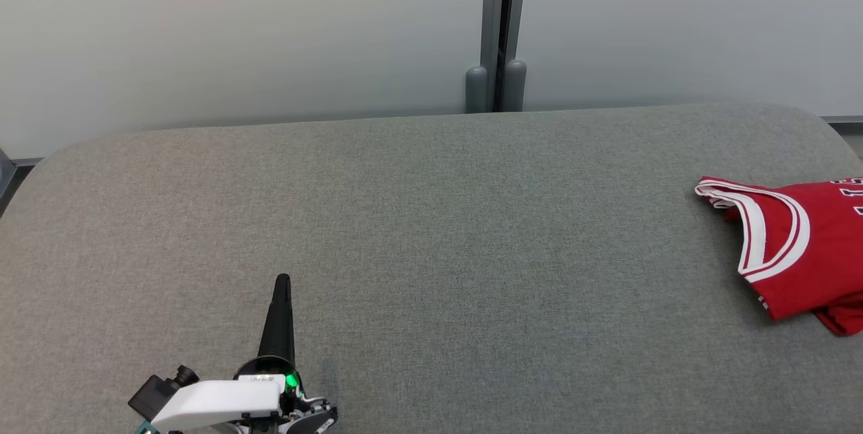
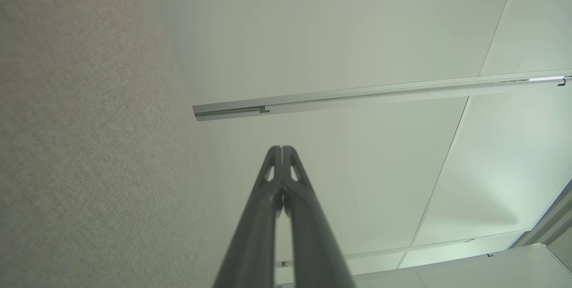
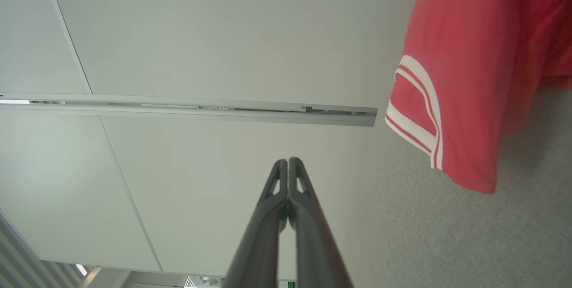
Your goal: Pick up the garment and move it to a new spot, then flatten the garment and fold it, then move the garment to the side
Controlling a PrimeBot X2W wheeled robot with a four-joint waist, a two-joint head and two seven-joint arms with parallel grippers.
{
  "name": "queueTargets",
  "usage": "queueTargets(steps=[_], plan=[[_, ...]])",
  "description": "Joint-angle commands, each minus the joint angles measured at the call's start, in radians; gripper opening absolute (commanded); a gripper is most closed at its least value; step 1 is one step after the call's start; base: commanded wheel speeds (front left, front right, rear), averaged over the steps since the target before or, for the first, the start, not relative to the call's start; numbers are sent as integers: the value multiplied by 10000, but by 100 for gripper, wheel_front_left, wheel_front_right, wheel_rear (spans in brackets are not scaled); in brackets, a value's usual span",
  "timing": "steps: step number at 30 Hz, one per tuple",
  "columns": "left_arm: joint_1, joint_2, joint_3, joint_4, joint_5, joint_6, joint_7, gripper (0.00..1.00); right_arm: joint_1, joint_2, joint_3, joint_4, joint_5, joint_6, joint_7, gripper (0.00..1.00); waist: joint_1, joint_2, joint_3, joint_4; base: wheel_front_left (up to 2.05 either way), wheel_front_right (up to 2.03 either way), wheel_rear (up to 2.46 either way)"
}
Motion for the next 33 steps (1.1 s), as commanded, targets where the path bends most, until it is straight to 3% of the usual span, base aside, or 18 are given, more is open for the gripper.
queueTargets(steps=[1,33], plan=[[-171,22,13,19,-45,-46,-11,0,-80,-85,-21,8,51,21,48,0,0,-1,0,0,0,0,0],[-171,22,14,21,-47,-49,-11,0,-78,-87,-14,7,56,21,42,0,0,-1,0,0,0,0,0]])
